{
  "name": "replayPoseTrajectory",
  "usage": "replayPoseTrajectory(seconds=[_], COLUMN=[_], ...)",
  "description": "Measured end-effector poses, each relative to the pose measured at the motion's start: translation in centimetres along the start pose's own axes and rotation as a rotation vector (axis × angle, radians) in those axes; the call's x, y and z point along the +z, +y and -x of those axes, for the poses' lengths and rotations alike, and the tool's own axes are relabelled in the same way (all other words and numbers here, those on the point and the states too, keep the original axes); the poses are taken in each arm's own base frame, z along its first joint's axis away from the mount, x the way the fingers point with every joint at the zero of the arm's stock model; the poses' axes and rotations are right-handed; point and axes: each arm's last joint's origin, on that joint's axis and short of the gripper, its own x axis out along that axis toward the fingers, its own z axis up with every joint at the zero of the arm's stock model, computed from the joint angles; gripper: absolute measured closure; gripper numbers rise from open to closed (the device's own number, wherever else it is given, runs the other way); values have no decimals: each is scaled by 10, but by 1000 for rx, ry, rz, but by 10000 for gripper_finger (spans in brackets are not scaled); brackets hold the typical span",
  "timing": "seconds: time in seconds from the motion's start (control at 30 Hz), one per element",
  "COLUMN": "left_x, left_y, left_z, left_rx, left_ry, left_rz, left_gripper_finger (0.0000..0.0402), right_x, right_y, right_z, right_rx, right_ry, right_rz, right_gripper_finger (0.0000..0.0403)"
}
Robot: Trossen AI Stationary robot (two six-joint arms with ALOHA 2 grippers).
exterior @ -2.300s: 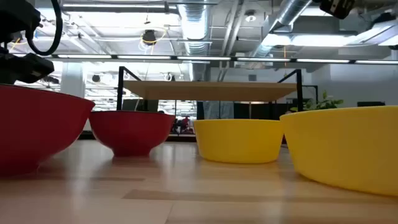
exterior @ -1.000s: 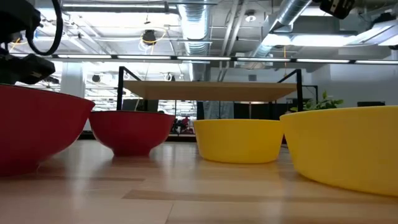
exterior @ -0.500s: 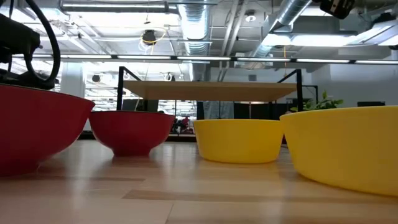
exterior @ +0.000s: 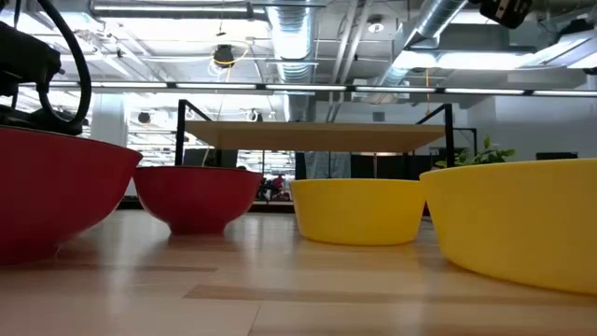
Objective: Pick & Place Mini bowls
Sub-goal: Put the top left red patterned bowl on the shelf
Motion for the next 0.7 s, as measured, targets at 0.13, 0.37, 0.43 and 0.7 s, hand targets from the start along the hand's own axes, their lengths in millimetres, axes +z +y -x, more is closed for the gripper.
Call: replayPoseTrajectory(seconds=[0.13, 0.37, 0.43, 0.7], left_x=[0, 1, 1, 1], left_y=[0, 0, 0, 0], left_z=[0, 0, 0, 0], left_rx=[-1, -2, -2, -2], left_ry=[-3, -6, -6, -16], left_rz=[1, 1, 1, 0], left_gripper_finger=[219, 270, 283, 316], right_x=[0, 0, 0, 0], right_y=[0, 0, 0, 0], right_z=[0, 0, 0, 0], right_rx=[0, 0, 0, 0], right_ry=[0, 0, 0, 0], right_rz=[0, 0, 0, 0], right_gripper_finger=[403, 403, 403, 403])
